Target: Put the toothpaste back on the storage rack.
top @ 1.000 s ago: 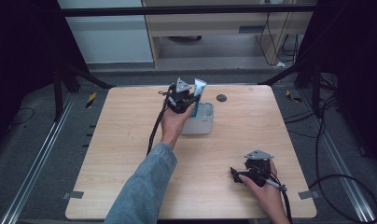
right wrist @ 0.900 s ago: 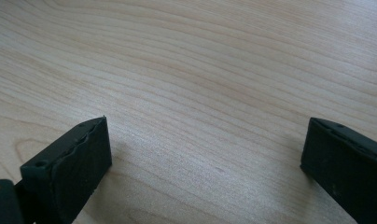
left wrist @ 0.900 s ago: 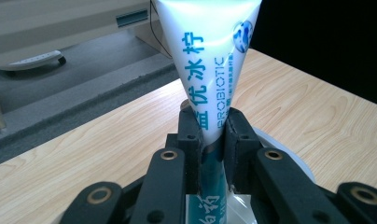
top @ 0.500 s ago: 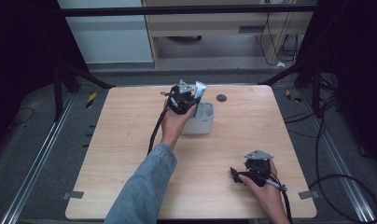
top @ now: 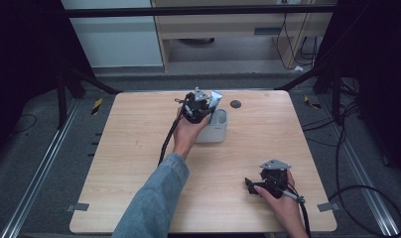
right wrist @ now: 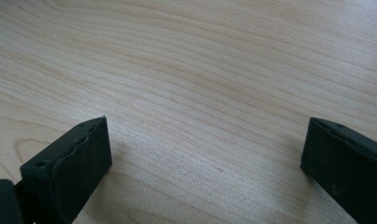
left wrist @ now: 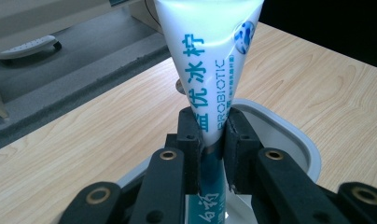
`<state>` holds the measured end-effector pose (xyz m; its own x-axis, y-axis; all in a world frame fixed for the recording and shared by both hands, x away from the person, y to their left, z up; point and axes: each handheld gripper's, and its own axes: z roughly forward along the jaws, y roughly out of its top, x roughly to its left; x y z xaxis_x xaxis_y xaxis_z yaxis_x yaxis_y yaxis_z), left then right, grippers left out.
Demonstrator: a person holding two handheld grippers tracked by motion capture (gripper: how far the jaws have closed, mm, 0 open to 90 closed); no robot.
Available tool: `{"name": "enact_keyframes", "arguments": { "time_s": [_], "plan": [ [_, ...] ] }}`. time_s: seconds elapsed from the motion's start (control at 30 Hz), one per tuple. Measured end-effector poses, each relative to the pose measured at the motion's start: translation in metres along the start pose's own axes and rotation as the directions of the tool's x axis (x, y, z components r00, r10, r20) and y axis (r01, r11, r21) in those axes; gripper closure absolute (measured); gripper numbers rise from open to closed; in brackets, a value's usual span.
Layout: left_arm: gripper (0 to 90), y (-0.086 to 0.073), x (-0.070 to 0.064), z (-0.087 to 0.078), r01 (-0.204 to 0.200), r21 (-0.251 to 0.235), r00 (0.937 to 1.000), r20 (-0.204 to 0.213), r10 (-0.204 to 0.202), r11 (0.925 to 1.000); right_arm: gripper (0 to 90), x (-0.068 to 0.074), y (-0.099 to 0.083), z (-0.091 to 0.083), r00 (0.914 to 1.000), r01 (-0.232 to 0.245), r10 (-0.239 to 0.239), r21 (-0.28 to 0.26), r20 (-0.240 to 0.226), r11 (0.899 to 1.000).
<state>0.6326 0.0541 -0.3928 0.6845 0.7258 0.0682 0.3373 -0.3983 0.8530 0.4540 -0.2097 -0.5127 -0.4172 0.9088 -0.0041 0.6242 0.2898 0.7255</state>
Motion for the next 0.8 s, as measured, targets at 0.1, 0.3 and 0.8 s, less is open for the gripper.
{"name": "enact_keyframes", "arguments": {
  "time_s": [0.1, 0.3, 0.8],
  "plan": [
    [77.9, -0.0012, -0.0001, 0.0012, 0.003, 0.003, 1.0000, 0.004, -0.003, 1.0000, 1.9, 0.0000, 0.0000, 0.0001, 1.0000, 0.000, 0.000, -0.001, -0.001, 1.000],
    [77.8, -0.0034, -0.0010, 0.0026, 0.003, 0.011, 1.0000, 0.007, -0.003, 0.9999, 1.9, 0.0000, 0.0000, 0.0001, 1.0000, 0.000, 0.000, -0.001, 0.000, 1.000],
    [77.0, -0.0066, -0.0022, 0.0040, 0.020, 0.009, 0.9998, 0.004, -0.020, 0.9998, 1.9, 0.0000, 0.0000, 0.0000, 1.0000, -0.001, 0.001, 0.001, 0.001, 1.000]
  ]
}}
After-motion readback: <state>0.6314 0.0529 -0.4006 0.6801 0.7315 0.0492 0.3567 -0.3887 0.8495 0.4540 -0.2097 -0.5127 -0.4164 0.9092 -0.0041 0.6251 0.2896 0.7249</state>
